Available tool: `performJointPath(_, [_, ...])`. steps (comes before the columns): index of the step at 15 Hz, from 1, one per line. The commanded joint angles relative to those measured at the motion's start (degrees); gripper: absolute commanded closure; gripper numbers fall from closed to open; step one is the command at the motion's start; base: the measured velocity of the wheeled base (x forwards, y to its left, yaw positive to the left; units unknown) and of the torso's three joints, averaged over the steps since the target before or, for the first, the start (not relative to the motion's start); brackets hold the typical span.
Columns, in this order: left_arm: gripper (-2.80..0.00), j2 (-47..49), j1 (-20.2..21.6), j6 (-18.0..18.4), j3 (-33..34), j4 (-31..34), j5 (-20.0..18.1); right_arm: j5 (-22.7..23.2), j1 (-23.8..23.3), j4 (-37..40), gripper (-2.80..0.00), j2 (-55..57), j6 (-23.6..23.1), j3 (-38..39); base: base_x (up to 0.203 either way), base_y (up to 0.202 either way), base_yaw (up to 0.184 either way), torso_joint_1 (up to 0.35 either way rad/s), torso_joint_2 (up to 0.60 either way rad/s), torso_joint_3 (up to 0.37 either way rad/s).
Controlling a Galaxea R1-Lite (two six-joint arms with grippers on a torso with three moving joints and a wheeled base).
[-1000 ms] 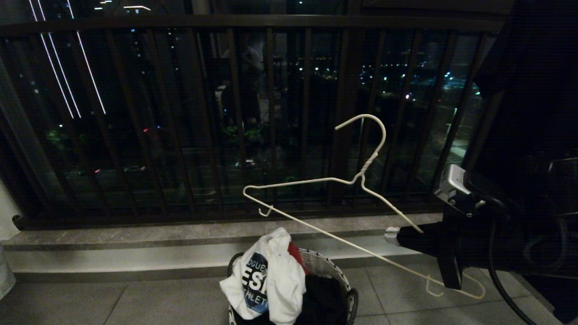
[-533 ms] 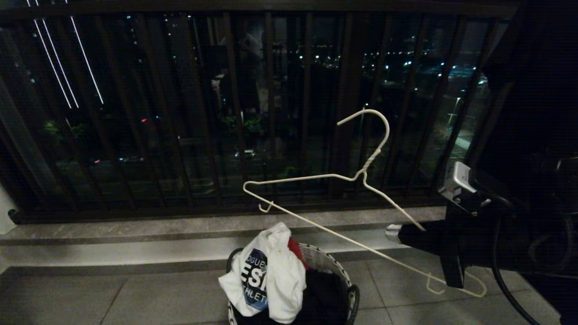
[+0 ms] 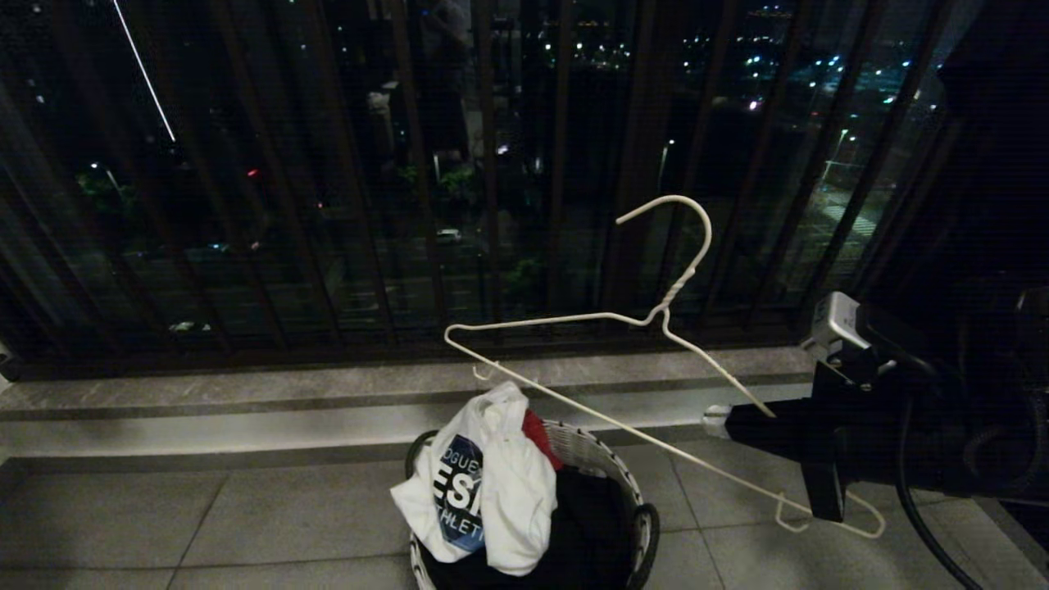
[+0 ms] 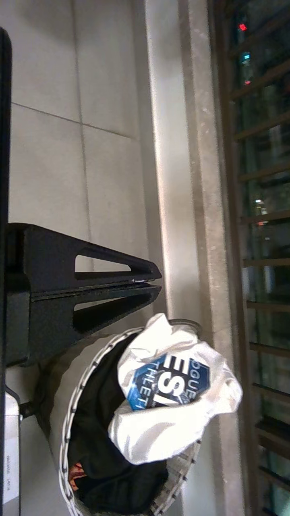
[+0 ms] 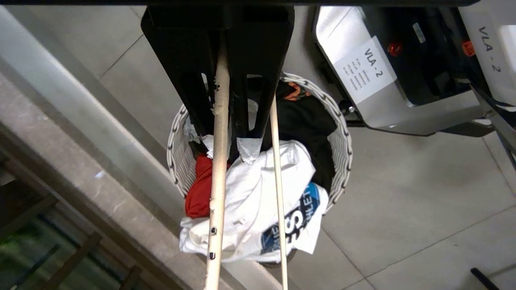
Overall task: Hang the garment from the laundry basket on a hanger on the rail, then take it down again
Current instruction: Pick up clothes from the basket
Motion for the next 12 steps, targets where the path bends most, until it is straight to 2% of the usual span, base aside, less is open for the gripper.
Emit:
performJointPath(1, [0.0, 0.06, 0.0, 0.03, 0.0, 0.0, 0.0, 0.23, -0.26, -0.15, 0.0, -0.48, -0.13, -0.1, 0.0, 0.0, 0.0, 0.001, 0.0, -0.206])
performJointPath(12, [0.0, 0.06, 0.0, 0.04, 0.0, 0.0, 0.0, 0.23, -0.7, -0.15, 0.0, -1.71, -0.04, 0.07, 0.0, 0.0, 0.0, 0.004, 0.0, -0.199])
